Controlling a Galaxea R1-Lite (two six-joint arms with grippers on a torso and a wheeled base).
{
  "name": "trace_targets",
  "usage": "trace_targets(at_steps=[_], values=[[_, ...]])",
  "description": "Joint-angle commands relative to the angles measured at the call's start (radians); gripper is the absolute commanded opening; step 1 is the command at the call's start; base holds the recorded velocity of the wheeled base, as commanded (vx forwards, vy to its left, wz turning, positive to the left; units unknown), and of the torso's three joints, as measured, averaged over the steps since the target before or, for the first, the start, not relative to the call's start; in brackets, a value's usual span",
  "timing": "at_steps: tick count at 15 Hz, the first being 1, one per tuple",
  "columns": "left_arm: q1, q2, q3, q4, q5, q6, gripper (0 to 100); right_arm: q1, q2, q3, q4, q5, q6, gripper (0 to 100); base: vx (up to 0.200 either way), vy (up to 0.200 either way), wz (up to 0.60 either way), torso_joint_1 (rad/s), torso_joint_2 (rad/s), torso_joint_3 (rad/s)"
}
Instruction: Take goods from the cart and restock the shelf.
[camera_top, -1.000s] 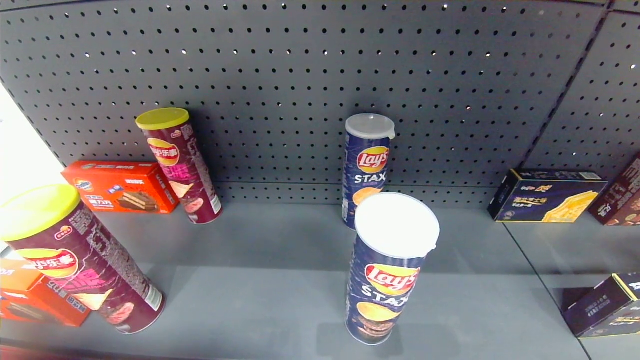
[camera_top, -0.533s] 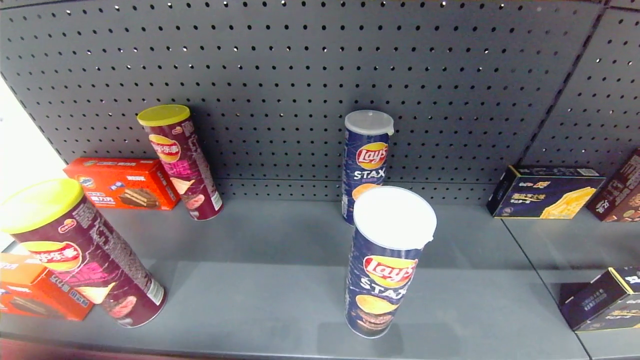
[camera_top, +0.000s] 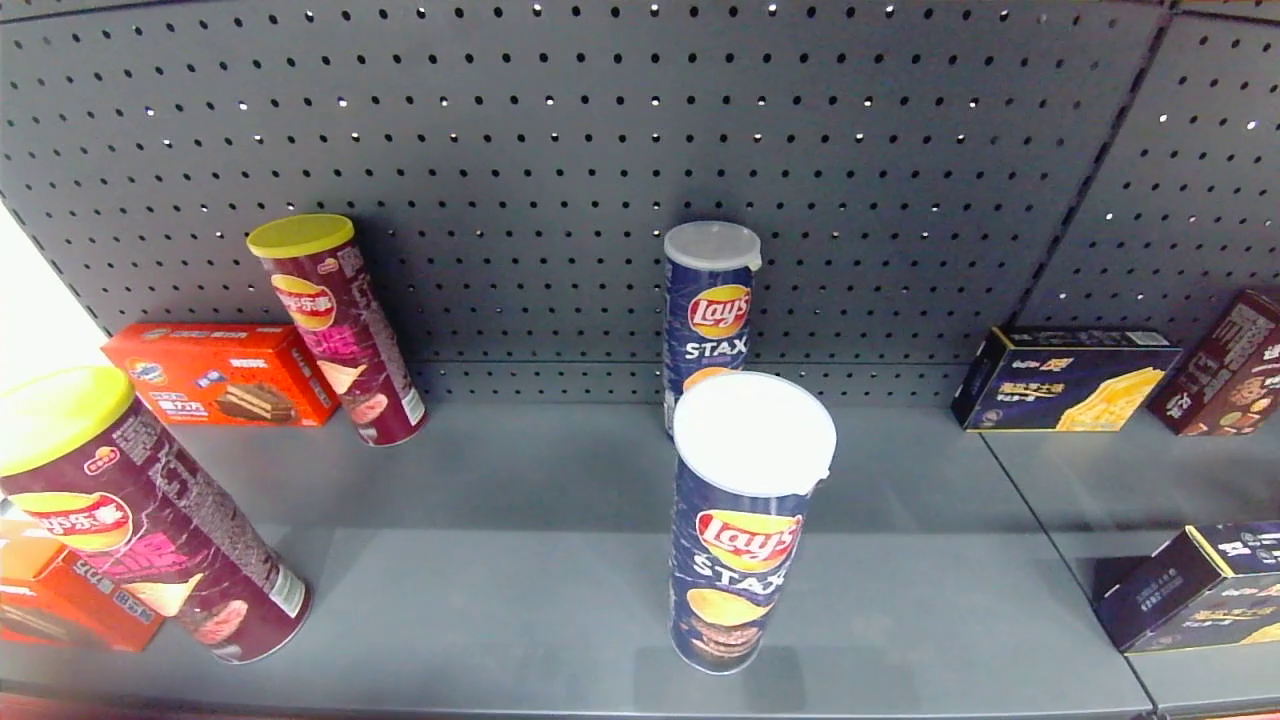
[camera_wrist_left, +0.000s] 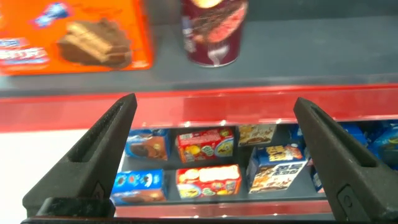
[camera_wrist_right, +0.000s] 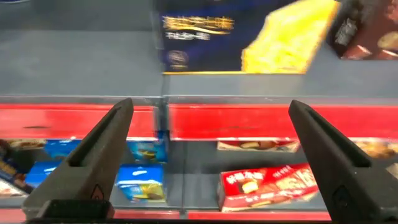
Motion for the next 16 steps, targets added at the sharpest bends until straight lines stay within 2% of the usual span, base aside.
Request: trace_targets(at_steps=[1,13,14,16], values=[[0.0,0.0,0.0,0.001,0.001,0.0,100,0.0,0.001,0.0,-0.001,0.0,0.0,100,0.0,0.0,0.0,0.0,0.0,0.0],[0.0,0.0,0.0,0.001,0.007,-0.003,100,0.0,0.0,0.0,-0.001,0.0,0.0,100,0.0,0.0,0.0,0.0,0.0,0.0],[0.0,0.0,0.0,0.001,0.007,-0.003,100,0.001,0.0,0.0,-0.001,0.0,0.0,100,0.0,-0.2,0.0,-0.002,0.0,-0.002],[0.0,0.0,0.0,0.001,0.007,0.0,100,0.0,0.001,0.0,-0.001,0.0,0.0,100,0.0,0.0,0.0,0.0,0.0,0.0]])
